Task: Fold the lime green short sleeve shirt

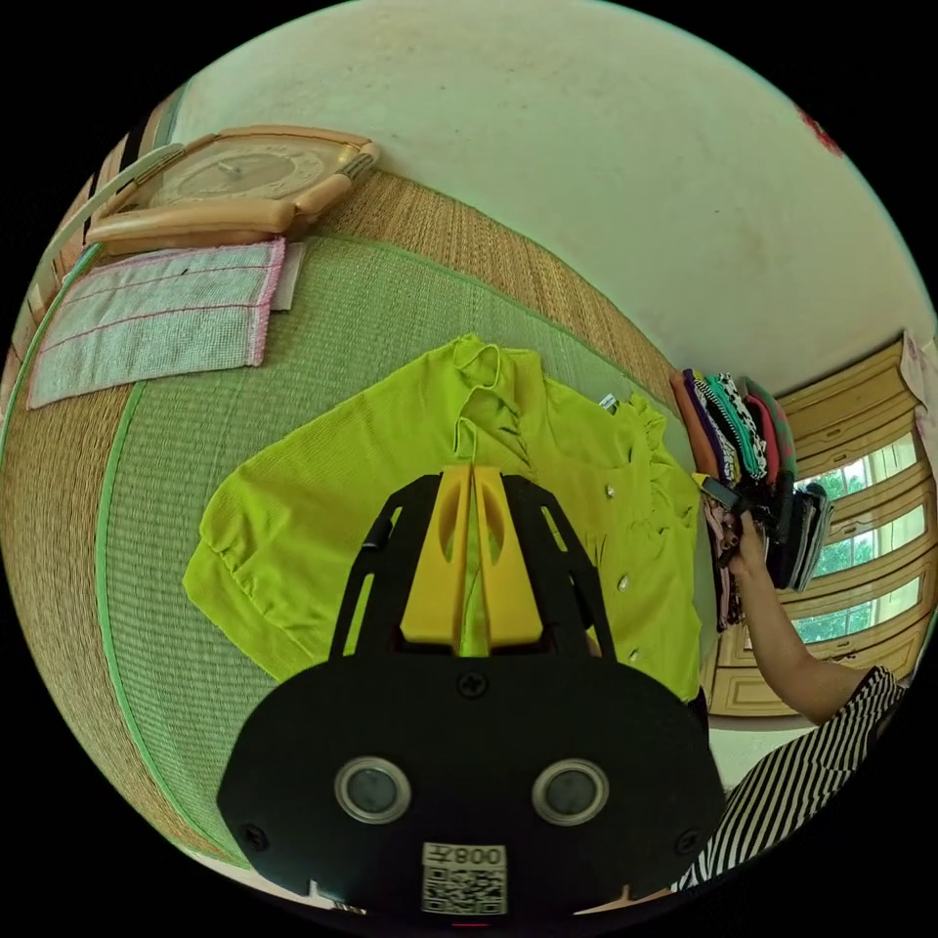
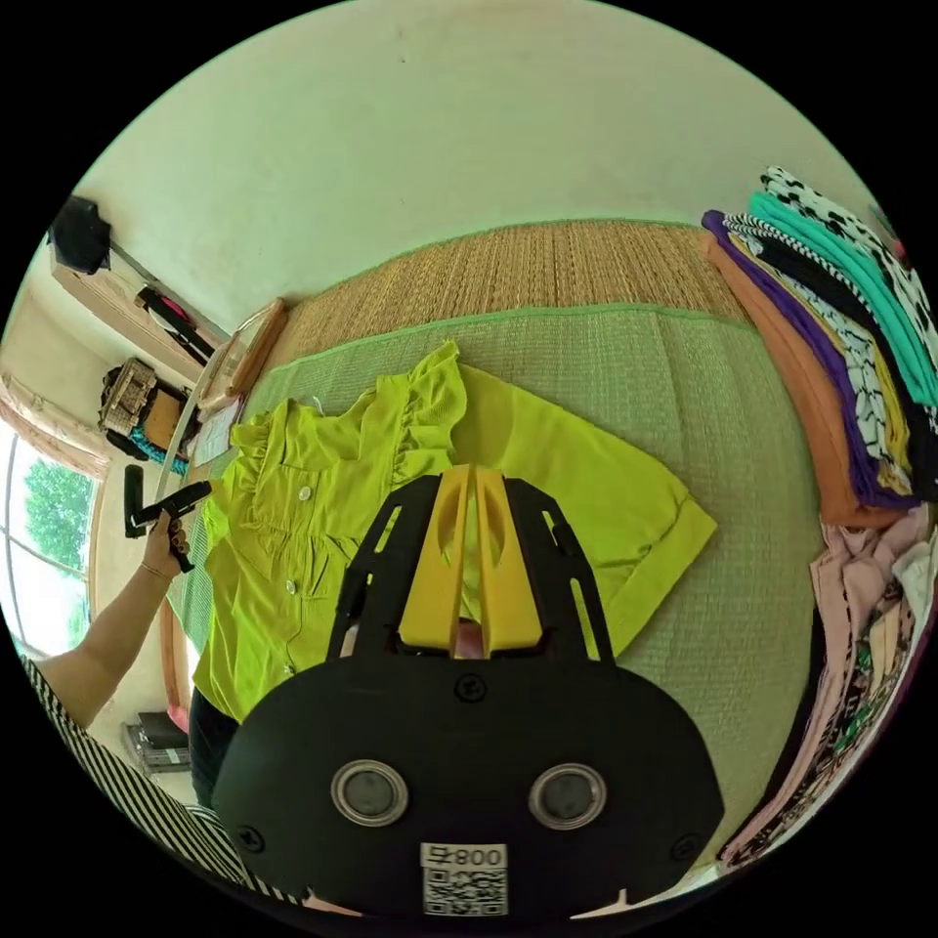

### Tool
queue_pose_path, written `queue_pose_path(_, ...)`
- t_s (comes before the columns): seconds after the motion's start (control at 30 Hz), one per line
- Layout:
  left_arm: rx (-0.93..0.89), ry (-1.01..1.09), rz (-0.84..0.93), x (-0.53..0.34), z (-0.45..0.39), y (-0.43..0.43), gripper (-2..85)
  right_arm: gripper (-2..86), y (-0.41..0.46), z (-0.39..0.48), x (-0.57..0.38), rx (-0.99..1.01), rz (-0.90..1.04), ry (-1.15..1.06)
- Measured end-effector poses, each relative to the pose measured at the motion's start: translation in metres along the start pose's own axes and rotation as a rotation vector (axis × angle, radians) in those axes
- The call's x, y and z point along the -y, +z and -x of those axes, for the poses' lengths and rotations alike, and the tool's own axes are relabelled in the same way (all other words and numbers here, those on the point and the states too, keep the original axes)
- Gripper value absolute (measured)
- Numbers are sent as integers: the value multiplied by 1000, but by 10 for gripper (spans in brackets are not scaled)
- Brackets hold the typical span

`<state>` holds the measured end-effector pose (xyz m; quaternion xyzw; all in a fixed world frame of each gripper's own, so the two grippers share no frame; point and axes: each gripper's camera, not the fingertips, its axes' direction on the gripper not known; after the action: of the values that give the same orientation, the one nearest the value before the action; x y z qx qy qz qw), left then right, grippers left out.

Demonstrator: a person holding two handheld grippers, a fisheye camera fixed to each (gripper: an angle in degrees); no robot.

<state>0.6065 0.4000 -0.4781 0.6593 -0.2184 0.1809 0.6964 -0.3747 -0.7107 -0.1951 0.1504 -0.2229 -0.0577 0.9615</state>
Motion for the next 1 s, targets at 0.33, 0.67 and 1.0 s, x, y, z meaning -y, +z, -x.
queue_pose_path(0.33, 47, 65, 37, 42, -58, 77, 2, -5, 96, 105, 35, -108, 106, -152)
queue_pose_path(0.67, 156, 43, 39, 66, -81, 98, 2, -5, 107, 118, 21, -188, 76, -31)
queue_pose_path(1.0, 2, 182, -59, 49, -147, 81, 17, 47, 79, 219, -2, -128, -27, -213)
